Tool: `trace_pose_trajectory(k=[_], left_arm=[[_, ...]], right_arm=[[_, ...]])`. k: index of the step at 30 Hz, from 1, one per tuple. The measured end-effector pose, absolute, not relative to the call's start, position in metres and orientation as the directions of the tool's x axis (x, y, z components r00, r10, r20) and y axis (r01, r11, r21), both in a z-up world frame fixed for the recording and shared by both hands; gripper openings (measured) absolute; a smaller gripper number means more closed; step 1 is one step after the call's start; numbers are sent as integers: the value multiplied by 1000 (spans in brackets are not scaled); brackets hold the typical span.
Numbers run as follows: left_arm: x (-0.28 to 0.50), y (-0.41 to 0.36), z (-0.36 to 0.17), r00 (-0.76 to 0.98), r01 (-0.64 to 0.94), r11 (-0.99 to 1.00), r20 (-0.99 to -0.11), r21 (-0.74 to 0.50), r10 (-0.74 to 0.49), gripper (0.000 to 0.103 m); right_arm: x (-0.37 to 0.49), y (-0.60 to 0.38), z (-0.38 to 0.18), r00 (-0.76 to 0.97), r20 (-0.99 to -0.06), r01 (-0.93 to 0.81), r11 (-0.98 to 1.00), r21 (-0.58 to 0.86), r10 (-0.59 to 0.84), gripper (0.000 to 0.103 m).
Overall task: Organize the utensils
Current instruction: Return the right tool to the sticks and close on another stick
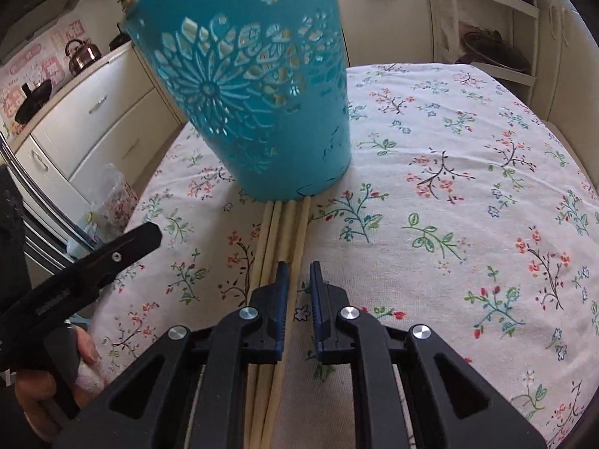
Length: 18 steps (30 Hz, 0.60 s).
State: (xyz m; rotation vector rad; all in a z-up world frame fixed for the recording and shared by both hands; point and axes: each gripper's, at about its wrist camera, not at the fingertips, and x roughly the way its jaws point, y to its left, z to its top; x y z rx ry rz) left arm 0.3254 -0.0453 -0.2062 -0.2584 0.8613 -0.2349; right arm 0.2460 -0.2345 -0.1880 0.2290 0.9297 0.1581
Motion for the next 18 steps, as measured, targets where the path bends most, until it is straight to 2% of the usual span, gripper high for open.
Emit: trace_pose_trajectory(k=[5, 8, 14, 18], left_arm=[[325, -46, -206, 628, 101, 943, -715, -316, -307, 84], [326, -48, -207, 626, 103, 946, -720, -306, -301, 85], [326, -75, -204, 557, 219, 936, -752, -277, -353, 87], [323, -106, -201, 542, 247, 949, -783, -197, -304, 87]], right_arm=[[248, -226, -186, 574, -795, -65, 979, 192, 194, 12], [245, -228, -186, 561, -809, -80, 984, 158, 176, 6], [227, -266, -187, 560, -802, 1, 968, 250, 206, 5], [224, -278, -191, 564, -783, 28, 941, 336, 263, 5]])
